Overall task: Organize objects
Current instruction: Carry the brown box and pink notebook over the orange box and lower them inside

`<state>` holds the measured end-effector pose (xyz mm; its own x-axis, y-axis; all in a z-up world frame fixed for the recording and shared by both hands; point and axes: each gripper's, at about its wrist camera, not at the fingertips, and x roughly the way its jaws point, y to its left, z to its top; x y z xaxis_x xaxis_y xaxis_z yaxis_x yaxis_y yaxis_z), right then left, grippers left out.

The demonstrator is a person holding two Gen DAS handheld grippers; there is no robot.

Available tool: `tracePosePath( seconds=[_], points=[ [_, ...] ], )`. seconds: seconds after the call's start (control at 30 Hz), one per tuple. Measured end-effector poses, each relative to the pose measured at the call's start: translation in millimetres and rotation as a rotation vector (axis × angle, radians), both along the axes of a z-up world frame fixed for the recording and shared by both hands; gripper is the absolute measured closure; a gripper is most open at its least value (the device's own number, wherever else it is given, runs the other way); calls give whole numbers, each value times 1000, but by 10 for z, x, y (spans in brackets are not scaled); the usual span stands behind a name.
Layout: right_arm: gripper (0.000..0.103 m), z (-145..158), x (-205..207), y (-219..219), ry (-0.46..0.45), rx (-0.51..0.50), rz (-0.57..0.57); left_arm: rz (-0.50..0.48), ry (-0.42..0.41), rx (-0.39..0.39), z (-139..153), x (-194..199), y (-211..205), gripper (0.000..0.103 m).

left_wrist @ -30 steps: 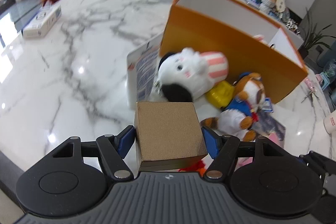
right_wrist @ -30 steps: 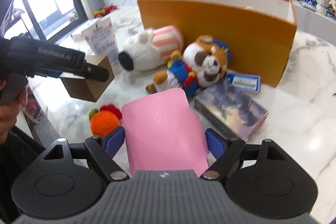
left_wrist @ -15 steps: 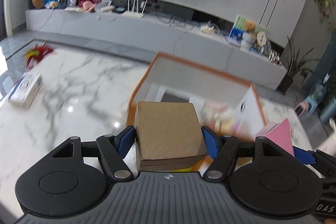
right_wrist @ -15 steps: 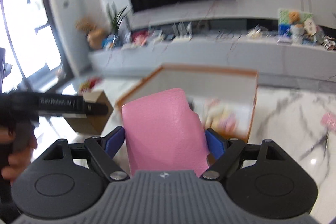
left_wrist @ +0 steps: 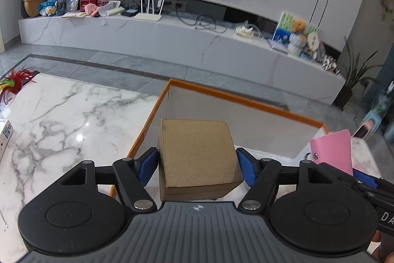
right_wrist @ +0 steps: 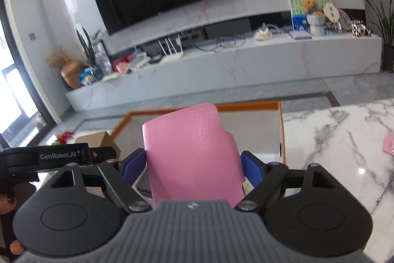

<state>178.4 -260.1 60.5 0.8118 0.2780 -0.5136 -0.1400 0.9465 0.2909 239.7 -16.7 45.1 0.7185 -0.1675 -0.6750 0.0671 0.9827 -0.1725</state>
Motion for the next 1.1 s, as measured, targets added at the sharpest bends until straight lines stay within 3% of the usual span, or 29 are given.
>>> tracePosePath(
  seconds=[0.3, 0.57, 1.1],
  points=[
    [19, -288, 262, 170, 76, -68, -6, -27, 83, 62, -289, 119, -167, 23],
    [19, -354, 287, 338, 113, -177, 7, -33, 158, 100, -383, 186, -228, 23],
    [19, -447, 339, 459, 158, -328, -10, -23, 219, 130, -510, 228, -259, 26]
  ],
)
